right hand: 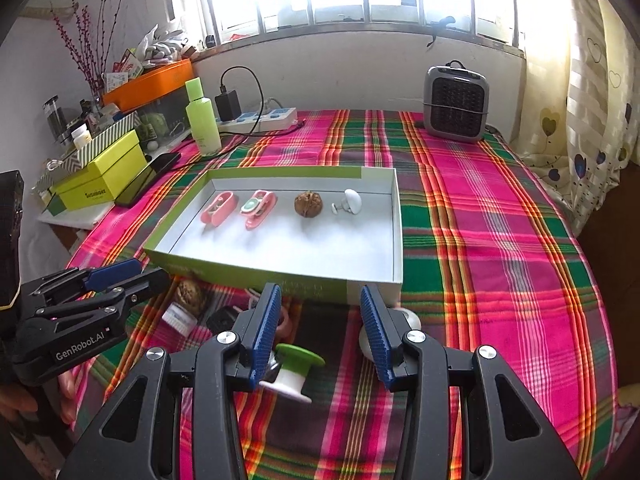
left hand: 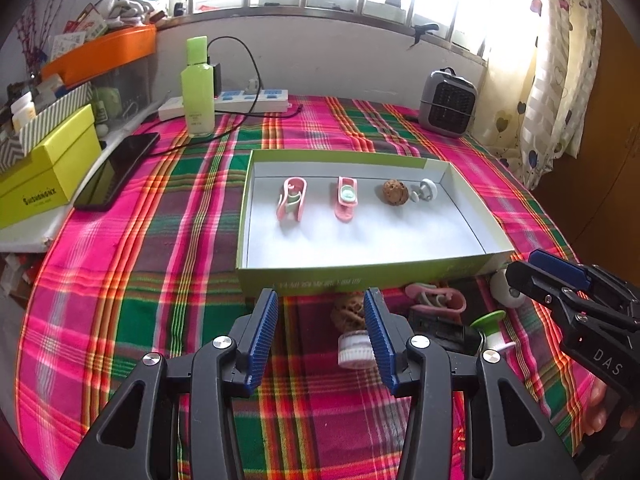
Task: Organize objects
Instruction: 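Withdraw both open grippers from the tray toward the objects beside it, then grasp the green-topped spool with the right gripper while the left grasps the white container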
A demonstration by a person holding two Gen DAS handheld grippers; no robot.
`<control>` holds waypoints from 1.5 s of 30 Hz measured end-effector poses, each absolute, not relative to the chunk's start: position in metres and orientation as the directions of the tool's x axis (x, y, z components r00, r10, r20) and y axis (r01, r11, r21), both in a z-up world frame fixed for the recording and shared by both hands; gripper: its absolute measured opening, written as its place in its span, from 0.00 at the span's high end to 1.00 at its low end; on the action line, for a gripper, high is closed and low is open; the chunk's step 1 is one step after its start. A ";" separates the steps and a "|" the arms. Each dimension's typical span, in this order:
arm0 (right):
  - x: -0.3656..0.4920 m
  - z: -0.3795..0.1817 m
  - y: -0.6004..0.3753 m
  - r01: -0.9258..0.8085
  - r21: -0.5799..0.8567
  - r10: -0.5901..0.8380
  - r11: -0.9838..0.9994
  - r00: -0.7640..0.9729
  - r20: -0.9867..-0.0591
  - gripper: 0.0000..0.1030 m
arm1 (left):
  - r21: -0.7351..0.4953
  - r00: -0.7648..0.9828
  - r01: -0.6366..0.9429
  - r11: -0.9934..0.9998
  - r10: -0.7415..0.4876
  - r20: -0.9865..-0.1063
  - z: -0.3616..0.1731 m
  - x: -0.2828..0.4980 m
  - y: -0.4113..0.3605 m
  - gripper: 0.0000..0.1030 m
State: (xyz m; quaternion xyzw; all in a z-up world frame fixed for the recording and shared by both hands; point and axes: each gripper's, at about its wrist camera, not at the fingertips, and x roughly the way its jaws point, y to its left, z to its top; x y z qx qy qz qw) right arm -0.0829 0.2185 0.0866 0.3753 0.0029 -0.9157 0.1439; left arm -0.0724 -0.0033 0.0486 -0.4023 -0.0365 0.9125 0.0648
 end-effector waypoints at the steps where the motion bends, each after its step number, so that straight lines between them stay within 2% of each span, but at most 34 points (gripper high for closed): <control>1: -0.081 0.086 0.219 0.267 0.106 -0.264 -0.958 -0.676 -0.688 0.58 | -0.121 -0.667 -0.086 -0.989 0.148 -0.731 0.048 -0.071 -0.004 0.58; 17: -0.061 0.068 0.225 0.281 0.120 -0.282 -0.952 -0.652 -0.704 0.58 | -0.181 -0.644 -0.136 -0.974 0.226 -0.731 0.034 -0.049 -0.007 0.53; 45: -0.054 0.051 0.220 0.339 0.183 -0.362 -0.923 -0.597 -0.716 0.58 | -0.185 -0.613 -0.125 -0.975 0.223 -0.758 0.016 -0.067 0.006 0.53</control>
